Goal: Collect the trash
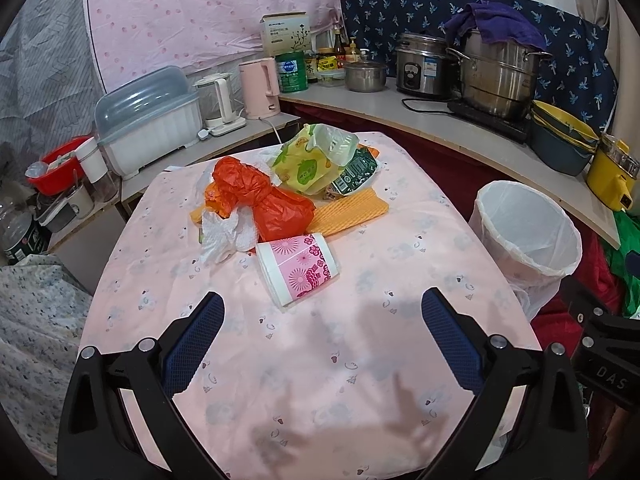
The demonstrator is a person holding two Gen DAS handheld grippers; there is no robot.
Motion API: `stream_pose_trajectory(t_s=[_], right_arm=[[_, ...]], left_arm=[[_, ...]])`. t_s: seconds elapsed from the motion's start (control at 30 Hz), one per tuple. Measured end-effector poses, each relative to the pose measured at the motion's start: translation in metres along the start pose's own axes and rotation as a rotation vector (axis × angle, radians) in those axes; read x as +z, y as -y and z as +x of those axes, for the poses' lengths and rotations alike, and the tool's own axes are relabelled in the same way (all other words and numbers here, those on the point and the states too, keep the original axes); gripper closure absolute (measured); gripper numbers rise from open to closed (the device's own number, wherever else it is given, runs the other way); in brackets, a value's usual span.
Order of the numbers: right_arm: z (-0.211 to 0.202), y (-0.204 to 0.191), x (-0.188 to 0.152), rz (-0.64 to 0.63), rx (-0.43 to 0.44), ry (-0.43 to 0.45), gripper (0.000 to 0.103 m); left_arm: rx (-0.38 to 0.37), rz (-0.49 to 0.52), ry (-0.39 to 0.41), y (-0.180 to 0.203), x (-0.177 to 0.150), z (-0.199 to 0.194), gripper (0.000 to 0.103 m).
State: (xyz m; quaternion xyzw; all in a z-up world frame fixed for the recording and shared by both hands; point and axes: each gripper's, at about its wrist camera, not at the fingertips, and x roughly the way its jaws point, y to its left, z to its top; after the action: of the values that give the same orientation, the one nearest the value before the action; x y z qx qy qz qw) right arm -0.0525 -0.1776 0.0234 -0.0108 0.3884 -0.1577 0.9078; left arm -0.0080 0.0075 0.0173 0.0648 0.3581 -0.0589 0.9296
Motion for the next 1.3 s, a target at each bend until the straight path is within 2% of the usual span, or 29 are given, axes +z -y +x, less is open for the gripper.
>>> stream_pose_trajectory(t_s=[0.37,0.57,0.93,1.17,1.3], right_arm=[[0.001,0.002,0.005,0.001,-0.007,0.003,0.007],[0.008,0.002,0.012,0.018,-0.016,0.013,0.007],[0.042,-0.020,0.016,0.016,-0.029,-0.026,0.007],[0.066,-0.040,0.026,0.012,-0.004,-0.044,0.007],[0.078,-0.053,0.033,-0.007,0.004,-0.050,0.007]], left_arm=[[-0.020,-0.023,-0.013,-0.006,-0.001,0.011,0.008],[-0.056,-0.036,-0.018,-0.014,-0.007,0.020,0.008],[-0.101,-0.145,-0.111,-0.057,-0.018,0.076,0.008],[-0.150,-0.146,-0.139,-0.071,-0.014,0.116,0.008],[-0.145,-0.150,-0.146,-0.068,-0.010,0.140,0.008]])
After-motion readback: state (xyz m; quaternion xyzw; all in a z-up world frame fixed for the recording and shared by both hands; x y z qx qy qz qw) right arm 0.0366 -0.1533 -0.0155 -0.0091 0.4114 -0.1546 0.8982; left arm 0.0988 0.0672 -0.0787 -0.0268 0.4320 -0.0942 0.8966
